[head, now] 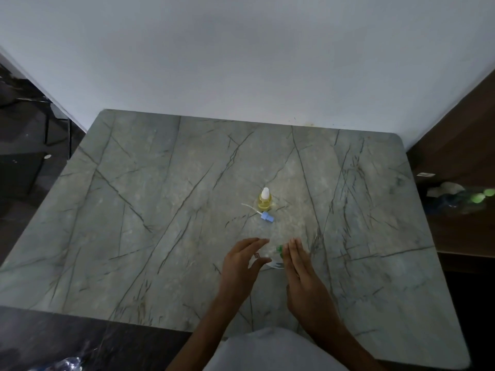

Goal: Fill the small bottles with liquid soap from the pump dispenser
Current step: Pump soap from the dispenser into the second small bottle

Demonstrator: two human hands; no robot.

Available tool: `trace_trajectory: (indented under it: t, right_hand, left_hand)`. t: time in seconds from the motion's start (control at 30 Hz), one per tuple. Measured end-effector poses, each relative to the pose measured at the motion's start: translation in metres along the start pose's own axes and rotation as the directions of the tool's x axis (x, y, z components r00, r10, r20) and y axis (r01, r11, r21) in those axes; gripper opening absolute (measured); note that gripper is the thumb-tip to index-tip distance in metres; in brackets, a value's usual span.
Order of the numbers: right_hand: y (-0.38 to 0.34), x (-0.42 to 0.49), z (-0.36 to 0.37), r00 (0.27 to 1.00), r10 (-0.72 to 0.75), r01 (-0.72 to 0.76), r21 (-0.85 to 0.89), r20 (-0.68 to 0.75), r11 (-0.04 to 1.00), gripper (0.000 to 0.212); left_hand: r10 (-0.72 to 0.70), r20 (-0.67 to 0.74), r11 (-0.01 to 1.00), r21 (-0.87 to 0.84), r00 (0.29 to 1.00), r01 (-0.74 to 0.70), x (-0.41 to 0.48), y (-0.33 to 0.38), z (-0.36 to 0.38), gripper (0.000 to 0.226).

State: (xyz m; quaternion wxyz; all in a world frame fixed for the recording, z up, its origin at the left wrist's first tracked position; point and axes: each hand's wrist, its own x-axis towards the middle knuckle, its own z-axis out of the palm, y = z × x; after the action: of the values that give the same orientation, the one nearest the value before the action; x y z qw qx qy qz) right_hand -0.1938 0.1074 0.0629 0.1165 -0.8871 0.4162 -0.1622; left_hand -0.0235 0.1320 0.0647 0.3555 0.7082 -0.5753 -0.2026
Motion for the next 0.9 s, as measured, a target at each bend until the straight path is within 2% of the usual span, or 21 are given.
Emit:
trace_trajectory:
  t: [0.1, 0.3, 0.57, 0.83, 0.9]
  right_hand:
    - [0.001, -0.003, 0.005, 1.000, -0.013, 0.013, -0.012, -0.002, 1.000, 0.062]
    - [0.000, 0.000, 0.004, 1.000, -0.009, 0.009, -0.002, 0.003, 1.000, 0.058]
    - [-0.001, 0.003, -0.007, 0.999, -0.006, 0.011, -0.094, 0.049, 0.995, 0.056]
    - [0.000, 0.003, -0.004, 1.000, -0.029, 0.030, -0.116, 0.013, 0.993, 0.052]
    - [0.001, 0.003, -0.003, 1.000, -0.028, 0.029, -0.120, 0.007, 0.992, 0.057]
  left_hand:
    - [-0.013, 0.019, 1.000, 0.021, 1.000, 0.013, -0.001, -0.001, -0.001, 0.042]
    - [-0.016, 0.031, 0.999, 0.028, 0.999, 0.016, -0.002, 0.000, -0.001, 0.043]
    - [-0.008, 0.016, 1.000, 0.030, 1.000, 0.007, 0.000, 0.003, -0.005, 0.043]
    - [-0.005, 0.049, 0.999, 0.042, 0.999, 0.003, 0.000, 0.002, -0.004, 0.043]
    - [-0.014, 0.059, 0.999, 0.043, 0.998, 0.011, 0.001, 0.003, -0.004, 0.042]
